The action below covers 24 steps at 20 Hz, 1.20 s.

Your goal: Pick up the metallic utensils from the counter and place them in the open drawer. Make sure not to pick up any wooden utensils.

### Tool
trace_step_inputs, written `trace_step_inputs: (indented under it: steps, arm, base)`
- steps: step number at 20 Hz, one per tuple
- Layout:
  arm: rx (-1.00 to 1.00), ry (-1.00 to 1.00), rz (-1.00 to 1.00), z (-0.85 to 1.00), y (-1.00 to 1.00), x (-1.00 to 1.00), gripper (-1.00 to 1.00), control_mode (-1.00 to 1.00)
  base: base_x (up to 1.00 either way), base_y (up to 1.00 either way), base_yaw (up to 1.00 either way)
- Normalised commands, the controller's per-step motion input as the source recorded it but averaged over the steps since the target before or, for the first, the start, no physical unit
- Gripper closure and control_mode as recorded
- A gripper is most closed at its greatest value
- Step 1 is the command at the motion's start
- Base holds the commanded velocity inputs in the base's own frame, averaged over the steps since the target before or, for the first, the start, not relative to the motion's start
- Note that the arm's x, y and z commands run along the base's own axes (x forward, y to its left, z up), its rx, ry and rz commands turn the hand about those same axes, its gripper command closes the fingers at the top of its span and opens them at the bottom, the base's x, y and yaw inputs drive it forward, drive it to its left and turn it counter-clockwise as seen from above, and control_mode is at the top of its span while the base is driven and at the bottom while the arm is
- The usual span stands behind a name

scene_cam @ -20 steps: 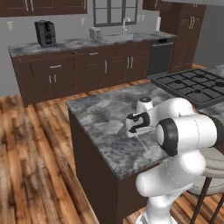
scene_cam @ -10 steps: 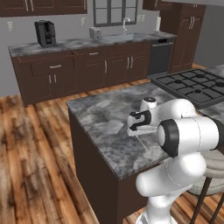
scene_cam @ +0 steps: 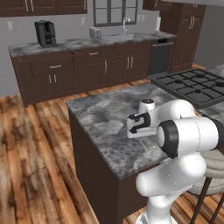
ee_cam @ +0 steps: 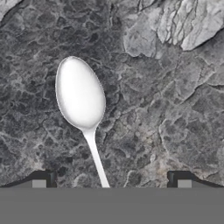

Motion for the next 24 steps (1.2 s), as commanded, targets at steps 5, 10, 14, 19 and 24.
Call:
trace_step_inputs:
  steps: [5,10,14,19,24]
  arm:
    - [0.0,0.0,0.01,-0.23,0.0,-0.17,-1.0,-1.0]
    - [0.0,0.0,0.06,-0.23,0.0,-0.27,-1.0,-1.0]
    - [0.0,0.0,0.04,-0.16,0.0,-0.29,-1.0,-1.0]
    - [0.0,0.0,0.02,-0.09,-0.01,-0.08,-1.0,-1.0]
    - [0.0,0.0,0.03,-0.01,-0.05,0.06,-1.0,-1.0]
  base:
    - [0.0,0.0,0.0]
    - [0.0,0.0,0.0]
    - [0.0,0.0,0.0]
    - [0.0,0.0,0.0]
    - [0.0,0.0,0.0]
